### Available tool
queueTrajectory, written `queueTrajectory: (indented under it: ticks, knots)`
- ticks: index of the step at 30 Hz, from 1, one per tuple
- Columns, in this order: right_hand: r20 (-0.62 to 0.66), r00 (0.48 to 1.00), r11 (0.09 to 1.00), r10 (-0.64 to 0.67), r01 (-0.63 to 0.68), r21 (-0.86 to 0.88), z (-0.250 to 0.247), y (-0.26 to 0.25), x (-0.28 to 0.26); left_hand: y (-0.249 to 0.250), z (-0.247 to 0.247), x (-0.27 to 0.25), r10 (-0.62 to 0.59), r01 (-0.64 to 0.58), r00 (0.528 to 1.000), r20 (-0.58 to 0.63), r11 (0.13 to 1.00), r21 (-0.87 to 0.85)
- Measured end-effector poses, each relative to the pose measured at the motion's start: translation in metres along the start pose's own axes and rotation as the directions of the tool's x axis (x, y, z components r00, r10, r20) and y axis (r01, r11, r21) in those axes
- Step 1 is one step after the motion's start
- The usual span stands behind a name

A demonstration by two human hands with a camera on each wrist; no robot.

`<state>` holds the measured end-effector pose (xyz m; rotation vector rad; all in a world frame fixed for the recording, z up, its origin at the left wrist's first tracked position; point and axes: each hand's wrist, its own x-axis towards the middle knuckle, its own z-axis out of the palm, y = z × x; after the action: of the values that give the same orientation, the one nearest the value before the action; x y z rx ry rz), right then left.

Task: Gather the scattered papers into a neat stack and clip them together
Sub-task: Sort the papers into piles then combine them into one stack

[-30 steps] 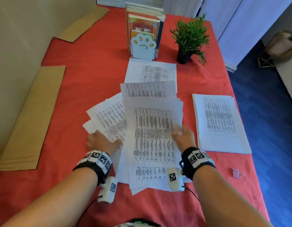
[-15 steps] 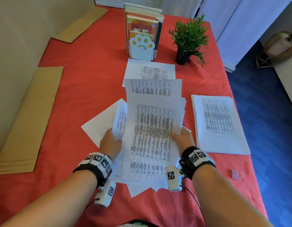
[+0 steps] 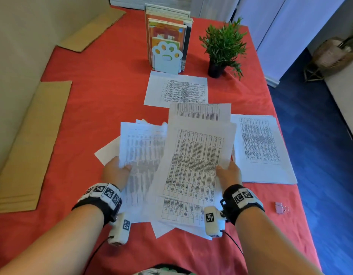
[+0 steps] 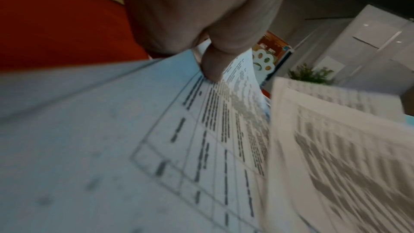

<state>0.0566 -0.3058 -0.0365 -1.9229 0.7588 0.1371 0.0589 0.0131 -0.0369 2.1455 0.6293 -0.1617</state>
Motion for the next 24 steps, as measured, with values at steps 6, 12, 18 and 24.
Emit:
queueTrajectory:
  ticks: [6,12,18,24]
  knots:
    - [0.052,0.999,0.995,0.003,-0.008,0.099,-0.006,0.007,-0.006,-0.014,-0.015,0.001,-0.064,0.044,0.994,-0.090,0.977,-0.210]
    - [0.270,0.963,0.919,0.018,-0.122,0.375,0.008,0.007,-0.011,-0.014,-0.015,-0.012,0.037,-0.020,0.998,0.045,0.941,-0.337]
    - [0.379,0.921,0.918,-0.087,-0.074,0.390,0.019,-0.006,-0.017,-0.009,-0.010,-0.021,0.083,0.021,0.956,0.281,0.937,-0.348]
    - [0.412,0.897,0.937,-0.163,0.010,0.348,0.024,-0.020,-0.025,0.012,0.001,-0.028,0.076,-0.026,0.970,0.231,0.977,-0.213]
